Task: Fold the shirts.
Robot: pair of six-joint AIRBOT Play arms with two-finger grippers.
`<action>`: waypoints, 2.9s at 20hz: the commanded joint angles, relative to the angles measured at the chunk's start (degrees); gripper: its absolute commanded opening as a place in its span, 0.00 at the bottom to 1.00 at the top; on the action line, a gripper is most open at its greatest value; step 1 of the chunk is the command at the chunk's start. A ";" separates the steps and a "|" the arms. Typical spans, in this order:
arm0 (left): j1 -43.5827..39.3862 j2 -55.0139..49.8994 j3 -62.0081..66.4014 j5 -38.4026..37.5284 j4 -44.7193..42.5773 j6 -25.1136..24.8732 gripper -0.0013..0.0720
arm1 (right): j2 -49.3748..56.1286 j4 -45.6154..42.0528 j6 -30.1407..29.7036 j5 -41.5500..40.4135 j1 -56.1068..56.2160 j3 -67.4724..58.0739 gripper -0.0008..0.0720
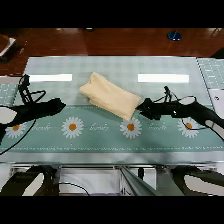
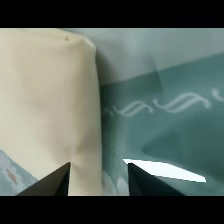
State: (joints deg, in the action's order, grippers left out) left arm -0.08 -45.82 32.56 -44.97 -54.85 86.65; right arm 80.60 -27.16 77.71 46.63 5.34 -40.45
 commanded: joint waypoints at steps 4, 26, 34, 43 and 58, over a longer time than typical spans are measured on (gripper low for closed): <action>0.04 -0.11 -0.04 -0.02 0.04 0.17 0.04 | 16.13 1.53 -1.68 5.77 4.81 -16.41 0.49; 0.04 -0.52 -0.04 -0.02 0.02 0.17 0.04 | 5.86 -32.13 21.49 44.50 -20.02 -77.92 0.05; 0.04 -0.52 -0.04 0.66 0.02 0.15 0.04 | -8.76 -40.76 25.31 57.42 -41.72 -63.10 0.05; 0.04 -0.52 -0.02 1.90 0.02 0.13 0.04 | -29.00 -57.88 18.97 59.45 -69.68 -30.95 0.05; -0.57 -11.76 26.99 0.52 0.85 -3.76 0.04 | -19.96 -40.44 16.55 39.23 -50.34 -36.44 0.05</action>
State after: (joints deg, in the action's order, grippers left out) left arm 0.25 -52.16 46.87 -42.09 -54.00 84.14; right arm 54.89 -88.25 96.68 96.40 -54.08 -70.02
